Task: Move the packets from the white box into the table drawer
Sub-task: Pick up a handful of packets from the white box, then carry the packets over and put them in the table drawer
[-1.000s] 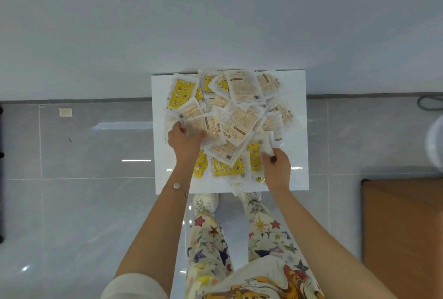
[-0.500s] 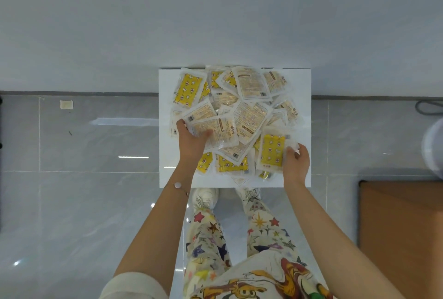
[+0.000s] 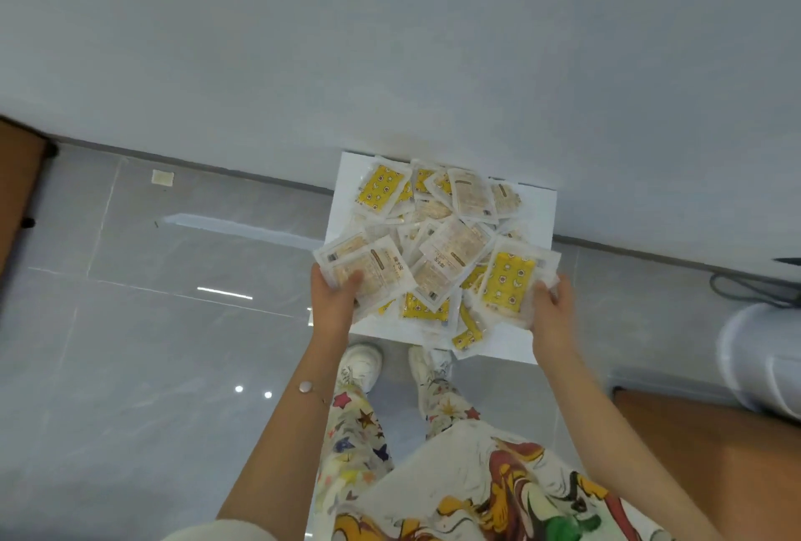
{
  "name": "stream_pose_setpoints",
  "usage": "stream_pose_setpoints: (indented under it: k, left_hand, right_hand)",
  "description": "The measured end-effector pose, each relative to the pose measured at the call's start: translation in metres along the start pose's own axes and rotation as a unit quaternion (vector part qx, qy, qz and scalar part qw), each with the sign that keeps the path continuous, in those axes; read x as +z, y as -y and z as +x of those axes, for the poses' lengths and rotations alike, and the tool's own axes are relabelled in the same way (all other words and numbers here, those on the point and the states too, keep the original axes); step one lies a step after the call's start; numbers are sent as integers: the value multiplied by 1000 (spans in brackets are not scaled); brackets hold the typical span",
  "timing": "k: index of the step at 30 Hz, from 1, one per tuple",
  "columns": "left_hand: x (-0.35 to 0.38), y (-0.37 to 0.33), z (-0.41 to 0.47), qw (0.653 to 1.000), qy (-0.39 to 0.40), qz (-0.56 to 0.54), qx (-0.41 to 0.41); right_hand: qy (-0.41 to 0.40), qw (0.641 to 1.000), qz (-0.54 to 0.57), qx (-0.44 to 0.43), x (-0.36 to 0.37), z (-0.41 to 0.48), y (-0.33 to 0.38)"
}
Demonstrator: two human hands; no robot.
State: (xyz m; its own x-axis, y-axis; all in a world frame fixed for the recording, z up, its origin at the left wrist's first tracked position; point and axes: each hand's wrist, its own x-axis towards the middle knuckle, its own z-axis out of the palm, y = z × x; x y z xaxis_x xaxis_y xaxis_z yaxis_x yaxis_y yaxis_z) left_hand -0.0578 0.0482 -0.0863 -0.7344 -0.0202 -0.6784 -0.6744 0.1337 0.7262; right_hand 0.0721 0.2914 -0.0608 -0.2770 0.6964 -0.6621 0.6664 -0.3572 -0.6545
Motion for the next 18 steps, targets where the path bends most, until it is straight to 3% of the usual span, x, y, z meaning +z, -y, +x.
stream_pose_setpoints:
  k: [4, 7, 18]
  left_hand:
    - [-30, -14, -45, 996, -28, -77, -17]
    - [-67, -25, -82, 990, -58, -131, -1]
    - [-281, -25, -210, 931, -260, -253, 34]
  right_hand:
    - [97, 995, 10, 1, 15, -47, 37]
    - [178, 982, -55, -38, 39, -97, 63]
    - [402, 879, -209, -147, 171, -293, 88]
